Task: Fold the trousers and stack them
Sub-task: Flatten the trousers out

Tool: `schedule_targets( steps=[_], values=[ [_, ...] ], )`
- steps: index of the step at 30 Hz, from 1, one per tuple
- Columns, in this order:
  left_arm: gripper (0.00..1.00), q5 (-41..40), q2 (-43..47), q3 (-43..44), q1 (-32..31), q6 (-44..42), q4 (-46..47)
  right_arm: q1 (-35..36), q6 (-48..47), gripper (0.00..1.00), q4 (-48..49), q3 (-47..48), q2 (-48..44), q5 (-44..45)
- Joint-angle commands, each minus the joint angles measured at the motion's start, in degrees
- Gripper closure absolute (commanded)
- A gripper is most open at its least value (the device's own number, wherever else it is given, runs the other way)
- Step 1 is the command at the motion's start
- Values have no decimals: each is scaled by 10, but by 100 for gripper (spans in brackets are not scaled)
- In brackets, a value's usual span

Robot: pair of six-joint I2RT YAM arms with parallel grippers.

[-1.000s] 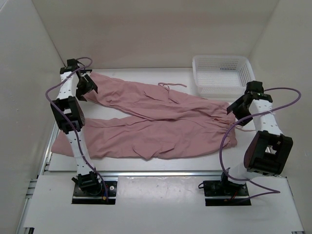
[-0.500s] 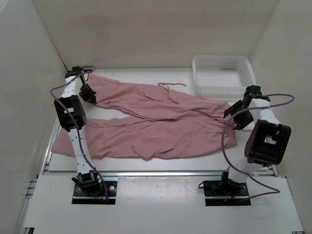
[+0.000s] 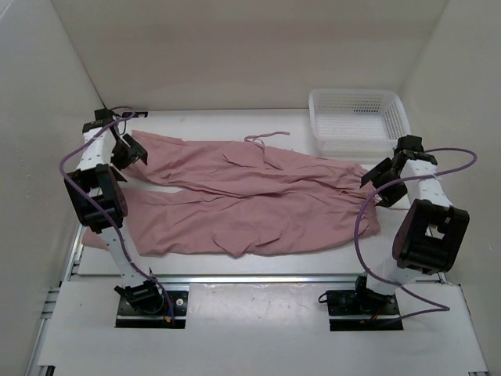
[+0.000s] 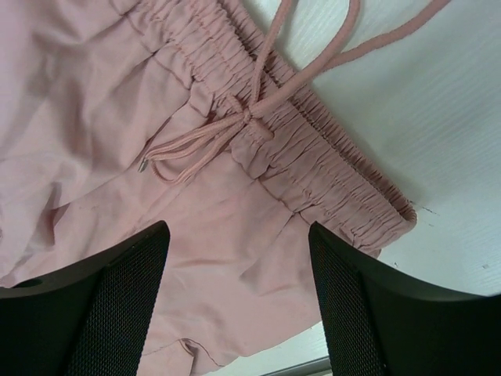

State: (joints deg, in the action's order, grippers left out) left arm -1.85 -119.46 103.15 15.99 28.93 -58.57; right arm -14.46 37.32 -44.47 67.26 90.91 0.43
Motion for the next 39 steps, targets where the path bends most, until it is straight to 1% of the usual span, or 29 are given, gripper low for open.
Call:
schedule_targets(
  steps=[1,3,4,5,6,7,8,9,10,11,12,13,14,15,17,20,21,23,24,25,26,29,30,33,34,36,37,39],
  values=[
    [0,-5,138,-96,3,19,16,0,-24,23,-4,-6,-54,-6],
    [2,5,178,-158,8,28,29,0,-24,23,-4,-13,-67,-6],
    [4,11,198,-217,8,33,35,0,-30,23,-4,-19,-79,-14],
    [6,11,230,-241,8,33,42,0,-30,23,-4,-29,-86,-30],
    [10,16,246,-264,8,33,42,0,-30,25,-4,-35,-96,-41],
    [12,16,259,-302,8,22,42,0,-30,33,-4,-44,-101,-53],
    [14,16,271,-319,8,22,42,0,-30,41,-4,-53,-107,-64],
    [16,16,293,-338,8,22,48,0,-30,58,-4,-78,-121,-84],
    [18,16,300,-372,8,22,55,5,-30,65,2,-93,-129,-84],
    [18,16,300,-384,8,22,60,10,-30,73,10,-107,-135,-90],
    [18,16,300,-392,2,28,72,10,-30,75,15,-135,-142,-90],
    [19,-2,290,-398,-5,38,78,10,-30,75,15,-147,-142,-90],
    [17,-17,275,-404,-5,46,85,10,-30,75,22,-154,-142,-90],
    [17,-26,267,-404,-10,46,86,10,-23,75,30,-159,-132,-90],
    [15,-26,243,-375,-10,51,93,10,-16,75,41,-166,-116,-78],
    [15,-20,199,-331,-24,66,93,10,11,74,46,-161,-46,-70],
    [15,-15,169,-320,-24,66,93,10,19,74,47,-156,-34,-77],
    [15,4,137,-280,-24,61,93,10,38,71,72,-156,-9,-85],
    [15,11,112,-268,-24,61,93,10,43,69,77,-151,-4,-80],
    [15,23,99,-255,-24,53,93,10,43,65,77,-145,1,-74],
    [15,51,86,-241,-24,38,93,10,50,63,77,-140,9,-65],
    [14,57,31,-179,-29,24,86,10,56,60,69,-117,21,-36],
    [14,41,18,-146,-29,24,75,2,56,60,64,-108,21,-36],
    [14,50,-27,-98,-36,18,63,-3,61,58,53,-79,28,-41],
    [14,50,-36,-65,-36,18,63,-3,67,58,47,-73,28,-41],
    [14,35,-63,-24,-50,11,37,-3,67,55,34,-54,16,-41],
    [14,35,-73,24,-59,6,25,-3,67,55,29,-48,15,-41],
    [14,22,-94,74,-67,6,2,-3,67,53,12,-41,-9,-27]
  ],
)
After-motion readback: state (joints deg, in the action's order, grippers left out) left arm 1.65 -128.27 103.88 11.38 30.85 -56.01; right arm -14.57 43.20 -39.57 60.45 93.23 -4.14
